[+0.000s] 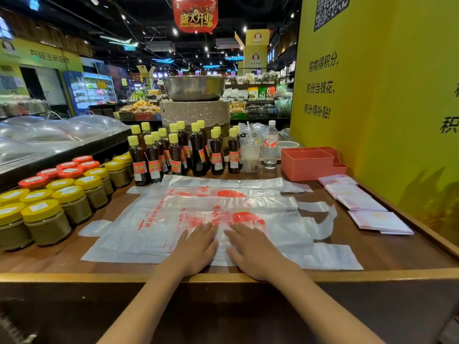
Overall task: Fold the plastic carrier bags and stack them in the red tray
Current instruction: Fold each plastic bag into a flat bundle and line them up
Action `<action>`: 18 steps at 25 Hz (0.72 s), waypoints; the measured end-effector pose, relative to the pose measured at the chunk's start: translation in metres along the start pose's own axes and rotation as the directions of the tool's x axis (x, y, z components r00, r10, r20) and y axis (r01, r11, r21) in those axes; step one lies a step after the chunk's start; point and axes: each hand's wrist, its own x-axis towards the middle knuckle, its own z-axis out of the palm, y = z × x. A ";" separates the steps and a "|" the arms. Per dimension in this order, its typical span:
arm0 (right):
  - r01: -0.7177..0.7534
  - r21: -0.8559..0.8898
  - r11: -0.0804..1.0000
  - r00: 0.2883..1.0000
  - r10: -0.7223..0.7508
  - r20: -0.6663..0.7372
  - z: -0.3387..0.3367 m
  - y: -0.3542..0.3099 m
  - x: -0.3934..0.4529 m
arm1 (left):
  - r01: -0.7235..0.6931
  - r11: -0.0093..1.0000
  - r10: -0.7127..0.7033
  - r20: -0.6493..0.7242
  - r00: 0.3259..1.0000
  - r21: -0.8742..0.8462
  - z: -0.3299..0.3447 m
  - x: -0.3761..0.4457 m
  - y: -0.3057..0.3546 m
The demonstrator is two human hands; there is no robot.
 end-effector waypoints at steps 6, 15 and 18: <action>-0.068 -0.022 0.997 0.984 0.071 0.163 0.007 0.011 0.008 | 0.012 0.999 -0.015 0.058 0.998 0.050 0.000 0.004 0.000; -0.265 -0.089 0.960 0.938 0.278 0.204 -0.017 0.091 -0.033 | 0.180 0.983 -0.182 0.078 0.980 0.036 -0.016 -0.016 -0.052; -0.312 -0.068 0.948 0.933 0.319 0.166 -0.021 0.105 -0.045 | 0.191 0.981 -0.189 0.087 0.978 -0.017 -0.023 -0.027 -0.062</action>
